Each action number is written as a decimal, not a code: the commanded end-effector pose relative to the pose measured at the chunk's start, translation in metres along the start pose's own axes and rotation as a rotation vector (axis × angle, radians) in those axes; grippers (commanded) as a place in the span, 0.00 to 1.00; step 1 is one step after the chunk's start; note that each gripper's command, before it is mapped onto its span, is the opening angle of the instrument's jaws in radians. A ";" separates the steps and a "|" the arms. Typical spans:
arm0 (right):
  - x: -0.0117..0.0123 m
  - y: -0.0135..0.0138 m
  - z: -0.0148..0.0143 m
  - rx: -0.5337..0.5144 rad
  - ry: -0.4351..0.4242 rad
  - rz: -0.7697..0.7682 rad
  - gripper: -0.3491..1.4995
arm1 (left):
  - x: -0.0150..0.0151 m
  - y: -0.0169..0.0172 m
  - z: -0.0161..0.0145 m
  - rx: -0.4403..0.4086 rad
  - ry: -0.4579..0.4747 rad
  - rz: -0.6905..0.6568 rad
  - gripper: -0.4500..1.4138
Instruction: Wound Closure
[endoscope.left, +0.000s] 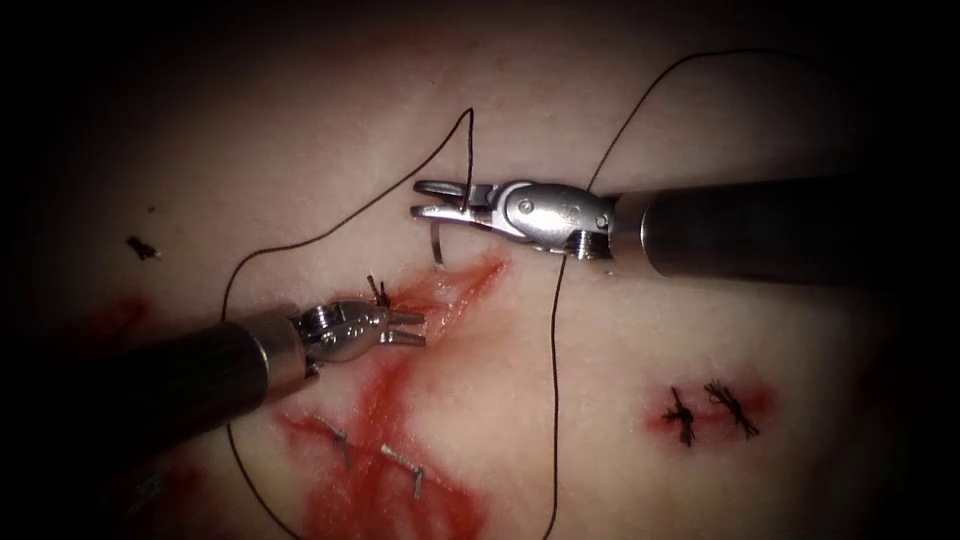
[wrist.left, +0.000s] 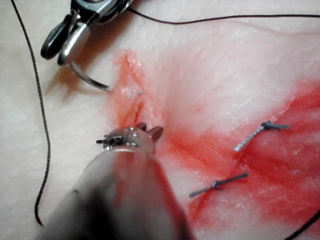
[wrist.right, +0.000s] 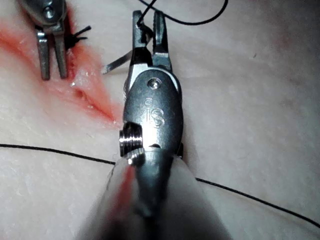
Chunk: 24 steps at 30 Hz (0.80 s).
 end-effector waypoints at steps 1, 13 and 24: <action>-0.0005 -0.0008 0.0007 0.002 -0.029 0.069 0.00 | 0.0001 -0.0001 0.0008 -0.001 0.001 0.001 0.41; -0.0006 -0.0012 0.0003 -0.191 -0.573 0.864 0.00 | 0.0001 -0.0001 0.0008 0.000 0.001 0.001 0.41; -0.0003 -0.0031 0.0015 -0.049 -0.647 1.041 0.00 | 0.0001 -0.0001 0.0008 0.000 0.001 0.001 0.41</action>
